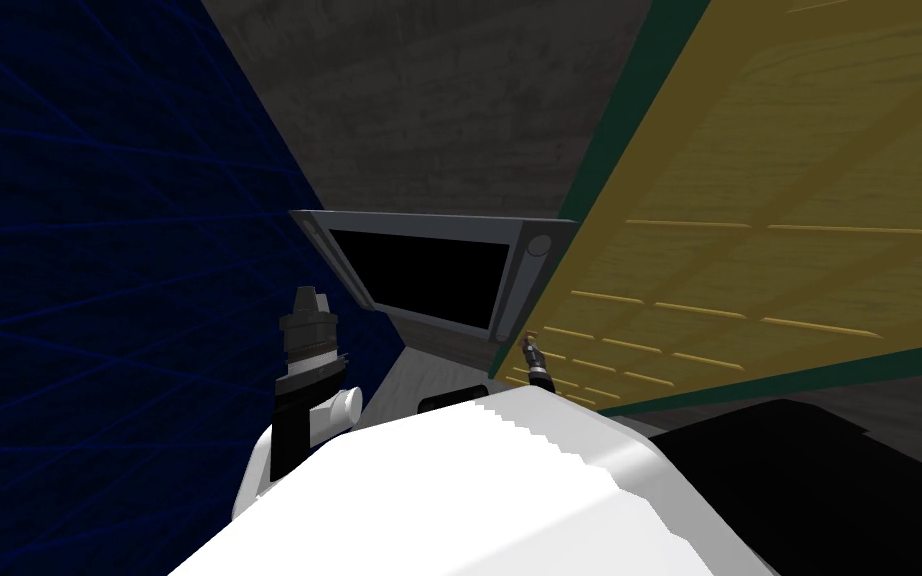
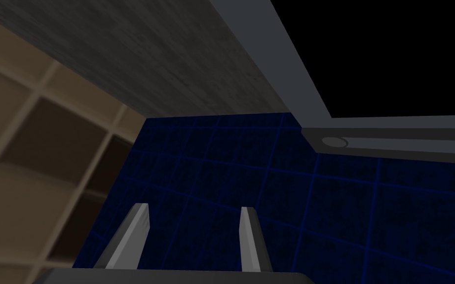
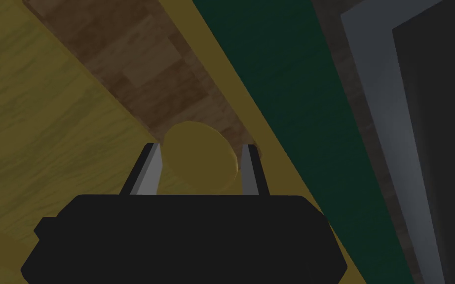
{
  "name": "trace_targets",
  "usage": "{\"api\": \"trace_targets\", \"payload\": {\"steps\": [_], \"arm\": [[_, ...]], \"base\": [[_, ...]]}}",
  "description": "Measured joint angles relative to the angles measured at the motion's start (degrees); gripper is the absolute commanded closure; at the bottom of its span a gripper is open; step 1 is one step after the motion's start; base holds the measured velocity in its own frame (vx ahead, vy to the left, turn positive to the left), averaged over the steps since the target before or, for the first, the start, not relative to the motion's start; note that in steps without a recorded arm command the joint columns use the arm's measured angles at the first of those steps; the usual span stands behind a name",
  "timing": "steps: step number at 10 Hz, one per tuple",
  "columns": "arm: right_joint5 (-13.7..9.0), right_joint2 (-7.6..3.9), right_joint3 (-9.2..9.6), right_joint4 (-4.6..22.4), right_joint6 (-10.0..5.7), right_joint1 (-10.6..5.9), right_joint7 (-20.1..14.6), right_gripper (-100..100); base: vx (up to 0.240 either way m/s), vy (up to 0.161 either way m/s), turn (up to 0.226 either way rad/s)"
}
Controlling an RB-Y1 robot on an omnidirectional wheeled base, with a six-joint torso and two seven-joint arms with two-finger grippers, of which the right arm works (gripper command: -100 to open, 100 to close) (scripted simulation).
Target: Pull the door open
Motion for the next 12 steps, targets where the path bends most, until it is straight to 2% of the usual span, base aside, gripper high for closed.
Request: {"api": "trace_targets", "payload": {"steps": [12], "arm": [[-2.02, -0.67, 1.69, 1.84, -0.19, -1.73, -16.36, 100]], "base": [[-0.027, 0.000, 0.016]]}}
